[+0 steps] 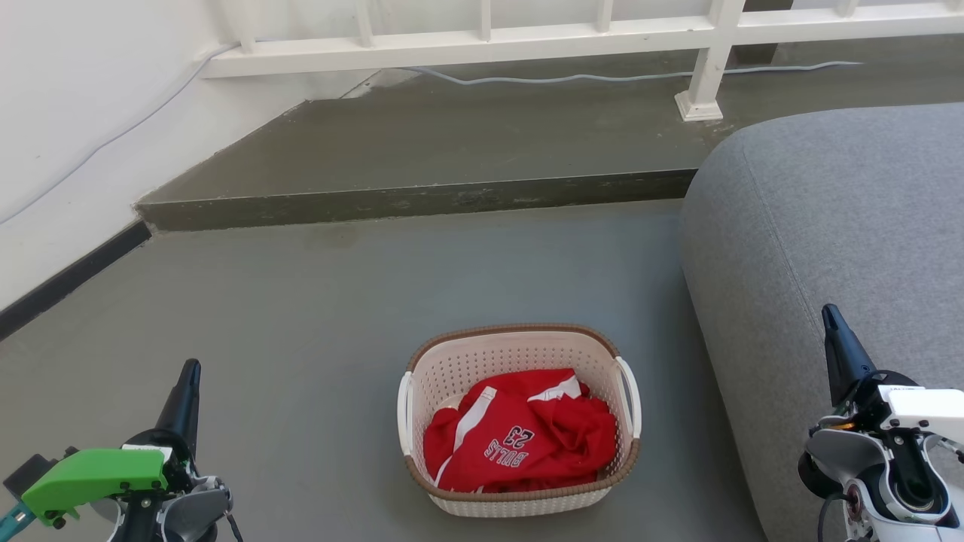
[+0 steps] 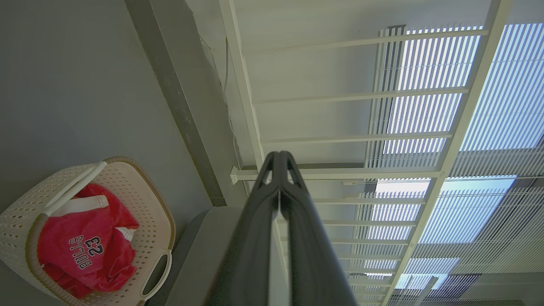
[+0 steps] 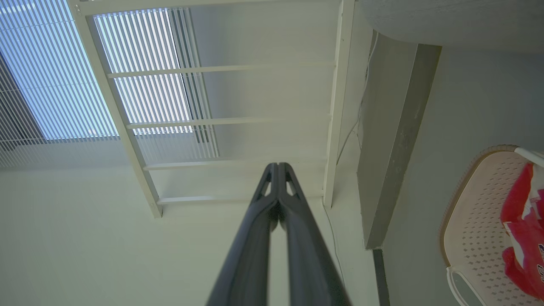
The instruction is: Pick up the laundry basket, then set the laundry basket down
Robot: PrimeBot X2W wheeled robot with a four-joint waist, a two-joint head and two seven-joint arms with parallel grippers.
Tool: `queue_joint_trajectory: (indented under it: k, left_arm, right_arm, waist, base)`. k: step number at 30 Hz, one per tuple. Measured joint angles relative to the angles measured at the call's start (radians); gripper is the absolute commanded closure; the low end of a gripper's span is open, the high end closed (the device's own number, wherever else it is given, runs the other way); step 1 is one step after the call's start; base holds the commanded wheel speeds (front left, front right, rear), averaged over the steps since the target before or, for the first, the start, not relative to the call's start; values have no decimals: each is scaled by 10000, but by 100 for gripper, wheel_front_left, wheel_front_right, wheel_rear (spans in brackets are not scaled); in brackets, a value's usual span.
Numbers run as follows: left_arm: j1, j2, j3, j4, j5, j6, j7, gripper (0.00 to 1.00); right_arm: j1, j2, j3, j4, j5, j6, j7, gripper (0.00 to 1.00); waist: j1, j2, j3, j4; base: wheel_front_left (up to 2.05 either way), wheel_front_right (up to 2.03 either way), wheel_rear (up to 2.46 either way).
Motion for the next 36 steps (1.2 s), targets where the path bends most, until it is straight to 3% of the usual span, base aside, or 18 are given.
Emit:
queue_joint_trajectory:
  k: [36]
  left_arm:
    - [0, 0, -4, -23, -2, 0, 0, 100]
  right_arm:
    - [-5, 0, -6, -10, 0, 40, 0, 100]
  waist:
    - [0, 0, 1, 0]
  base:
    - [0, 0, 0]
